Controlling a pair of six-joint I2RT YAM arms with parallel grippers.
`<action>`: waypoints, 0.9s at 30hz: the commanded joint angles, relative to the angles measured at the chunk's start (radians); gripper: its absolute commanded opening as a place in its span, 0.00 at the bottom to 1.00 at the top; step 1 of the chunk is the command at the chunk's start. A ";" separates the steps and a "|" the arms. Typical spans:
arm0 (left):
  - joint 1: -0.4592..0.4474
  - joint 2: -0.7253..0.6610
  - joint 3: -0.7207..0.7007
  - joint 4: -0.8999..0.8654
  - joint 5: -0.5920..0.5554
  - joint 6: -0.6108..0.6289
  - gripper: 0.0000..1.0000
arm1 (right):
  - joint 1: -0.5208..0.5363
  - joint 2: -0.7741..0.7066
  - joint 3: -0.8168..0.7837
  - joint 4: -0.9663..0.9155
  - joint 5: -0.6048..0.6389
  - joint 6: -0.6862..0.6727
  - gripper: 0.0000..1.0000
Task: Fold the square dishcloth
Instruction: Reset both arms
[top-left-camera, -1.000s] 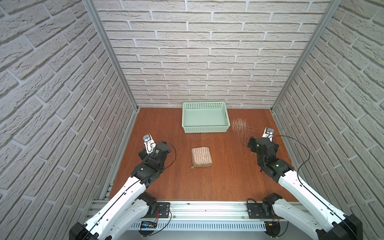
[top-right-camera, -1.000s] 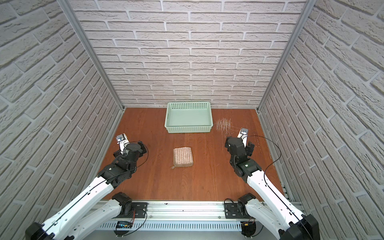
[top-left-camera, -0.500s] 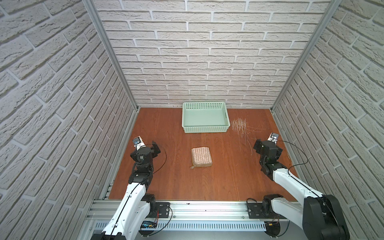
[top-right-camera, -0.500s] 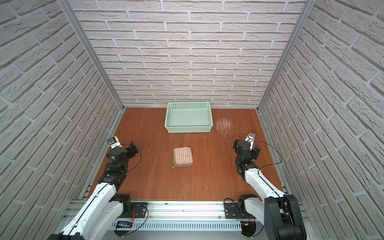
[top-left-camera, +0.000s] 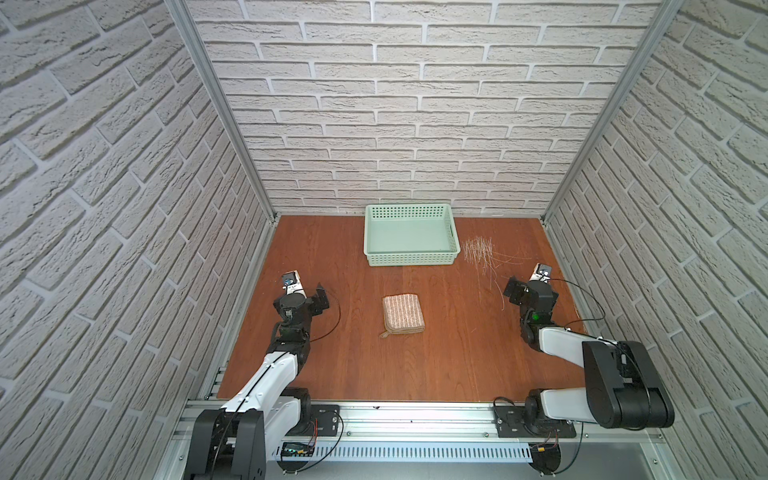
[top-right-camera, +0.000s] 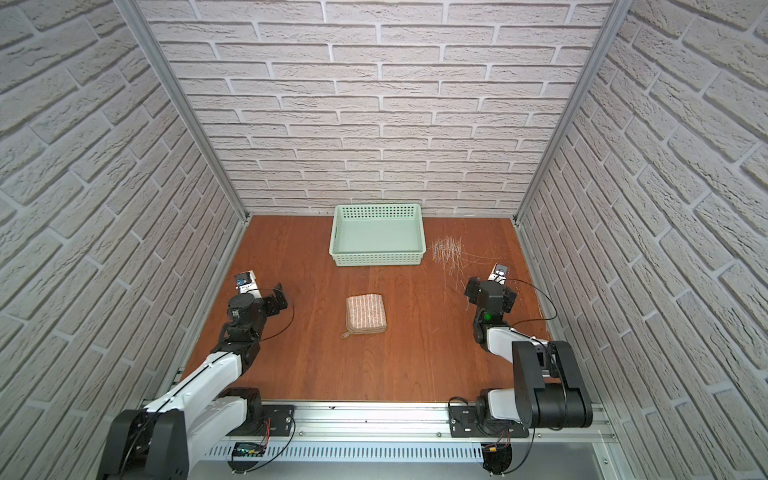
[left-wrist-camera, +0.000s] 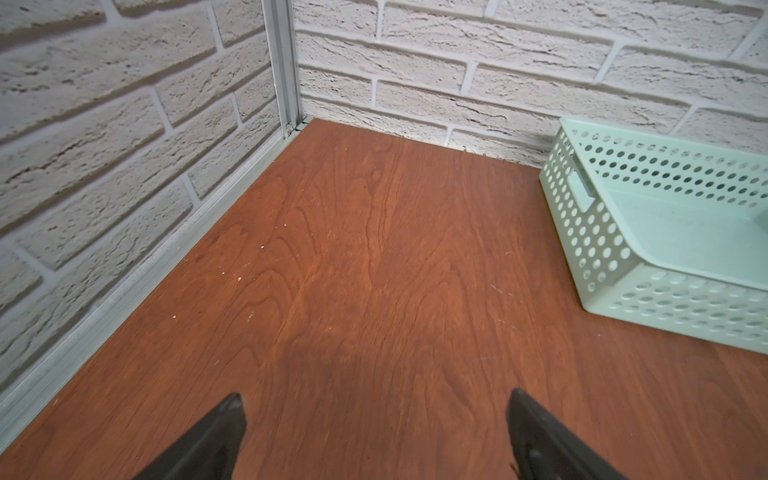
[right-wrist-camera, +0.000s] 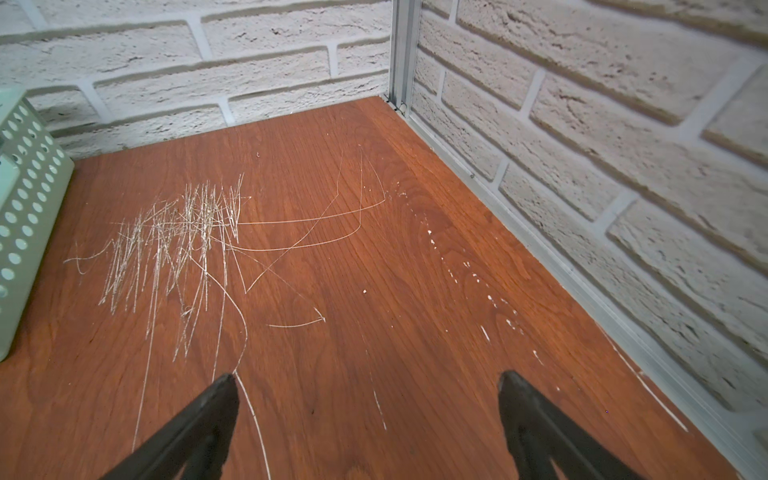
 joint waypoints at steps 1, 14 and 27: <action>0.006 0.025 0.015 0.106 0.031 0.030 0.98 | -0.009 0.038 0.010 0.094 -0.104 -0.028 0.99; 0.010 0.260 0.076 0.211 0.087 0.068 0.98 | -0.011 0.142 0.028 0.173 -0.307 -0.103 0.99; 0.022 0.259 0.067 0.243 0.035 0.130 0.98 | -0.011 0.137 0.032 0.153 -0.304 -0.104 0.99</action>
